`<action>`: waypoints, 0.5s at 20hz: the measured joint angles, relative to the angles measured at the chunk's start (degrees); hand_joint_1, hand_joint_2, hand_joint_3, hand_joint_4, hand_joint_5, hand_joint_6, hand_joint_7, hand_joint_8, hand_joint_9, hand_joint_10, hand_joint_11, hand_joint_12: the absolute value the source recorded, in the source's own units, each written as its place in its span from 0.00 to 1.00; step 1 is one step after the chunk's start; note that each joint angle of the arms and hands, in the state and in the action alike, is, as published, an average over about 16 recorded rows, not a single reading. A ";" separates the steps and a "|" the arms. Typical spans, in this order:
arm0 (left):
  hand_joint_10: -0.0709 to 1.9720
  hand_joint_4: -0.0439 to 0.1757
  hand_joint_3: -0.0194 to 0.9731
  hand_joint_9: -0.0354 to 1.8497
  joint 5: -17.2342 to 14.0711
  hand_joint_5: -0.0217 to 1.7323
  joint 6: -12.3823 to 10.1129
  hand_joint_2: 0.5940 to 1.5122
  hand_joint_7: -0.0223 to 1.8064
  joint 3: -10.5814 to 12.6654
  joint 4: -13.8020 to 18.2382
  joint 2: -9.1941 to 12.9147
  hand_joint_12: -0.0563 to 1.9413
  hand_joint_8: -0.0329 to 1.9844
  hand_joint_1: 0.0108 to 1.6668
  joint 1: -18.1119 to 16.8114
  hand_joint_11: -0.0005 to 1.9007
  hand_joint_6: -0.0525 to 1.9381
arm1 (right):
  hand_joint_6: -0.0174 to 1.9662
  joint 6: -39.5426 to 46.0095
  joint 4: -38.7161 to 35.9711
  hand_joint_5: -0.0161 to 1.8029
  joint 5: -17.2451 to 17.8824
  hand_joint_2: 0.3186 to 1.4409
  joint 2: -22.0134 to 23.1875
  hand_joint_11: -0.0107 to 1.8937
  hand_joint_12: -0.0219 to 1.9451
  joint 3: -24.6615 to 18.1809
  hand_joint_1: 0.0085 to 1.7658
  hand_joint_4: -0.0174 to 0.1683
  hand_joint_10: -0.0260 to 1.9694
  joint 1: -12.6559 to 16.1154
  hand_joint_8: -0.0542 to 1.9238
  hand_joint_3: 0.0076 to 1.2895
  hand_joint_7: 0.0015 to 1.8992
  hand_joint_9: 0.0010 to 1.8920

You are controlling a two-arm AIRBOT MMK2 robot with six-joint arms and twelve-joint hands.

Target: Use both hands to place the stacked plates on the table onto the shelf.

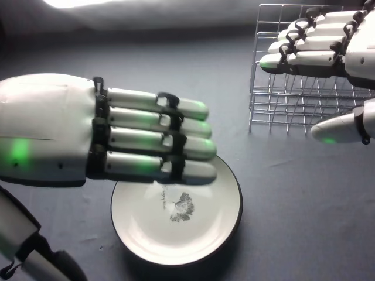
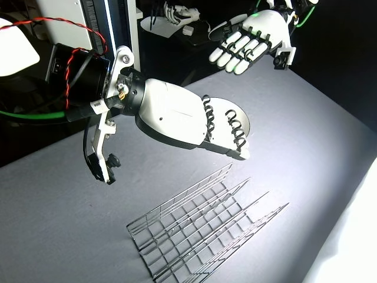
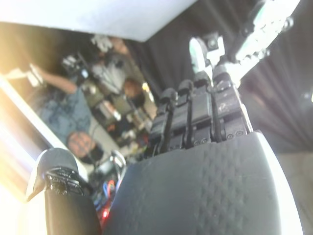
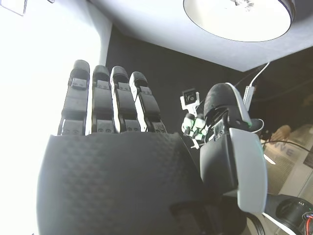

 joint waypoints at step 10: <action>0.04 0.19 0.12 0.03 -3.09 0.02 -8.45 0.41 0.02 8.13 18.06 -4.22 0.02 0.01 0.01 -3.44 0.01 0.02 | 0.02 -0.10 -0.01 0.02 0.47 0.72 -0.10 0.02 0.02 0.00 0.02 0.11 0.02 0.00 0.03 0.01 0.01 0.01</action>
